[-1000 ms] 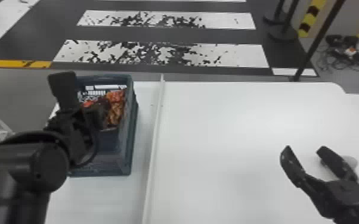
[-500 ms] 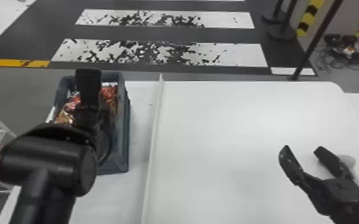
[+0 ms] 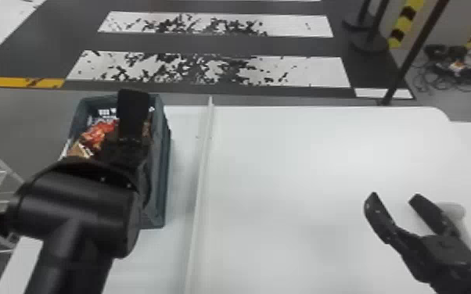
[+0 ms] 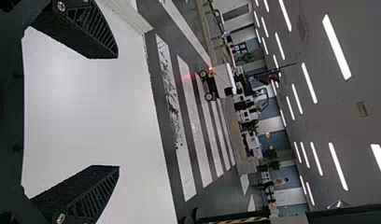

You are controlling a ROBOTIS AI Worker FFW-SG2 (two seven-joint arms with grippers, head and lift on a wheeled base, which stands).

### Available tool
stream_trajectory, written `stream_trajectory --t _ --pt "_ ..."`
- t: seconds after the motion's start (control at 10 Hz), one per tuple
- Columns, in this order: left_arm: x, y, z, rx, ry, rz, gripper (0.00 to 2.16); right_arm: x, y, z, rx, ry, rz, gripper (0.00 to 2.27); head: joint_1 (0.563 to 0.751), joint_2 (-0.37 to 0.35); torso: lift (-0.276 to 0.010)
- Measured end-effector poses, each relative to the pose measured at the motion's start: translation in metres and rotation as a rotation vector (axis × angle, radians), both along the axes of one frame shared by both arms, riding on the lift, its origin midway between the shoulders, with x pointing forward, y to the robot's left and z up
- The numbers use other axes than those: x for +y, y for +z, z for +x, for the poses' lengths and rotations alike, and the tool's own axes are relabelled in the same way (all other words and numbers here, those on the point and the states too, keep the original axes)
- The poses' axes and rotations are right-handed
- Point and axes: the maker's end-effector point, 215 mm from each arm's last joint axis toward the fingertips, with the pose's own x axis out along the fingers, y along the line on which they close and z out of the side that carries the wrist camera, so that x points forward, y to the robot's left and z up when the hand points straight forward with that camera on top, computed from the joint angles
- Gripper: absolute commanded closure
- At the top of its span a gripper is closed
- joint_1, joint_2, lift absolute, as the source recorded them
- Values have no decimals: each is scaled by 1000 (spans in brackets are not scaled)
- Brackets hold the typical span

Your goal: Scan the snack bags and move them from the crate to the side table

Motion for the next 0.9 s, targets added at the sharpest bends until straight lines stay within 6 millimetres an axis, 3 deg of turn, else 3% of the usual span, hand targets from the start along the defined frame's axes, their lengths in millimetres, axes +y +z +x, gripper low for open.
stream_trajectory --t 0.5,0.7,0.9 --pt "2 52 -9 -117 13 2 2142 0 -4 1 9 0 3 80 695 8 -87" --pt "0 61 -12 -140 8 4 2142 0 -5 1 12 1 3 80 695 6 -87" --pt "-2 57 -17 -119 5 6 2142 0 -6 2 14 0 6 80 695 4 -87"
